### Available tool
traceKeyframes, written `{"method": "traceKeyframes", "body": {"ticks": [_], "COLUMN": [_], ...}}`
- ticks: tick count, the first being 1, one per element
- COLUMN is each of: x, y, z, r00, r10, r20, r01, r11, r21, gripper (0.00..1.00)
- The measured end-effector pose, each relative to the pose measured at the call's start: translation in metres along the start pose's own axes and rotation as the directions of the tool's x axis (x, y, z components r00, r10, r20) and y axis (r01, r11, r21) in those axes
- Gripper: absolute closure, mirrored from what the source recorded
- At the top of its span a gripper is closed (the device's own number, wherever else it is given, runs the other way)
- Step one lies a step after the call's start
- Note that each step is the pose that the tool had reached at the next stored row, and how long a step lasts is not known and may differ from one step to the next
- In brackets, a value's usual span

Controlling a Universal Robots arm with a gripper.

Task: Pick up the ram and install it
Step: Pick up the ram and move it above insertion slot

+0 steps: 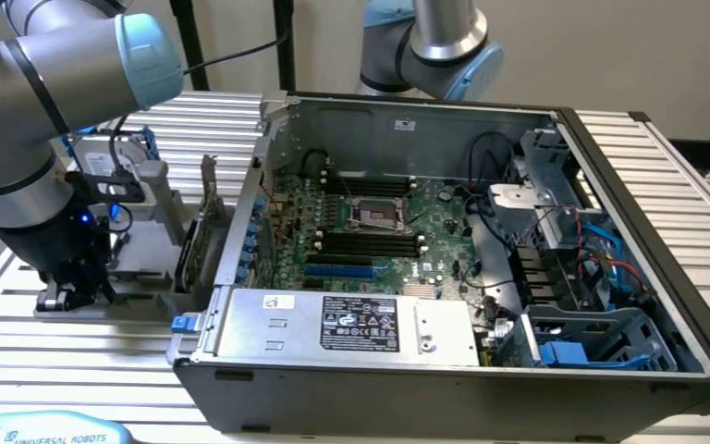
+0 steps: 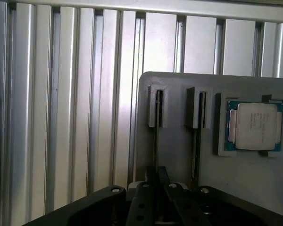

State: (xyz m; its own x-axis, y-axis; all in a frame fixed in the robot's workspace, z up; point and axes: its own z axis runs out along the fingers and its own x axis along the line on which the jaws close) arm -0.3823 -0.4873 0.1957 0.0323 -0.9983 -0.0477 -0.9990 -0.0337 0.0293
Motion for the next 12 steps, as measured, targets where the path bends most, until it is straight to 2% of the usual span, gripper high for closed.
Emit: {"method": "traceKeyframes", "body": {"ticks": [12], "x": [-0.0001], "y": [0.0001], "z": [-0.0027], "r00": [0.9996], "r10": [0.029], "r20": [0.0006], "r01": [-0.029], "r11": [0.9996], "r21": [0.0011], "gripper": [0.87]}}
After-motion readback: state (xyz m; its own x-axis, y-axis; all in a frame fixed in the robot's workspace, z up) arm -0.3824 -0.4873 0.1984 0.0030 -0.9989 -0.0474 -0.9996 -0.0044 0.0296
